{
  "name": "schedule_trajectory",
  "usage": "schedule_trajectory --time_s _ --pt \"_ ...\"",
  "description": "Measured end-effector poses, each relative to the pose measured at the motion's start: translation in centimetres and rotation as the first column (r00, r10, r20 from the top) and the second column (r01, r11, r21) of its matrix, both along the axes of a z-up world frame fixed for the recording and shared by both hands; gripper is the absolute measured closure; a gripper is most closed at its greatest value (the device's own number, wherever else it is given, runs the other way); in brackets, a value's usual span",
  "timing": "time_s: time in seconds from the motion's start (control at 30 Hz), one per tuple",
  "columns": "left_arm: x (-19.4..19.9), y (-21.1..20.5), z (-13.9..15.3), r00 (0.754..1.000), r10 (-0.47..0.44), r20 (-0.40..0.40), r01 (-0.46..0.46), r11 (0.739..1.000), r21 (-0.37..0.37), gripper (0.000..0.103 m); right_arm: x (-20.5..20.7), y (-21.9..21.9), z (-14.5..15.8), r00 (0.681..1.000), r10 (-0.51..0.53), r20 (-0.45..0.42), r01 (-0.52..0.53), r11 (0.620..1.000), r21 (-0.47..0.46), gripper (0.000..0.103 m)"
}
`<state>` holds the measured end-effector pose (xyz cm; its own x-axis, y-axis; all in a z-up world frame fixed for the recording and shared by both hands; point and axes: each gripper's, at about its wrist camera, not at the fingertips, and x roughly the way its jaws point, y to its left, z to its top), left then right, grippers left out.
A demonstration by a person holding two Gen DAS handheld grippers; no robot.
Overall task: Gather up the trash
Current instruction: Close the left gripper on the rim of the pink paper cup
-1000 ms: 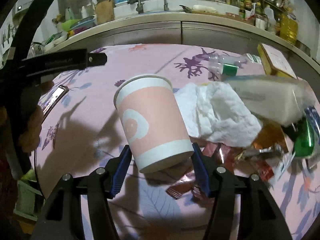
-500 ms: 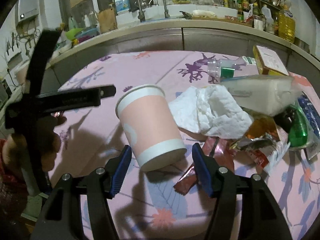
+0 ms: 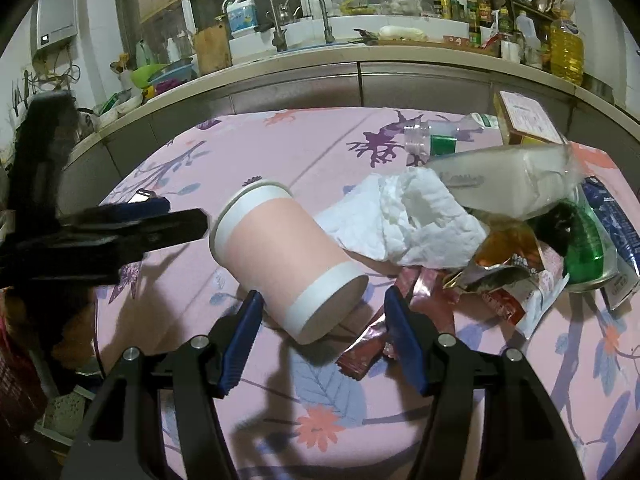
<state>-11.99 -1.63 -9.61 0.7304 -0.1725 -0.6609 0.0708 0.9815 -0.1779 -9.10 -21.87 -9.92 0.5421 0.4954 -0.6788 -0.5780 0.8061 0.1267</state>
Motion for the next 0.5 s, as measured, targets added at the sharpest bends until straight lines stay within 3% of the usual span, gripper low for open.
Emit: schedule_trajectory --time_s 0.07,0.23,0.43,0.5 --pt "-0.6 -0.5 0.9 0.997 -0.072 0.023 0.072 0.997 -0.028 0.011 0.2 -0.3 -0.1 1.000 -0.002 -0.006 0.003 1.000 0.009 0.042" --pt "0.8 -2.7 1.3 0.980 -0.200 0.004 0.199 0.974 -0.105 0.027 -0.1 -2.2 0.2 1.000 -0.018 -0.016 0.018 0.998 0.052 0.042" --pt "2.2 -5.9 0.2 0.957 -0.287 -0.044 0.282 0.955 -0.092 0.053 -1.4 -6.5 0.8 0.997 -0.080 -0.001 0.080 0.992 0.103 0.042" --pt "2.3 -6.3 -0.2 0.956 -0.290 -0.052 0.284 0.953 -0.101 0.055 -1.6 -7.8 0.7 0.994 -0.107 0.001 0.107 0.988 0.115 0.042"
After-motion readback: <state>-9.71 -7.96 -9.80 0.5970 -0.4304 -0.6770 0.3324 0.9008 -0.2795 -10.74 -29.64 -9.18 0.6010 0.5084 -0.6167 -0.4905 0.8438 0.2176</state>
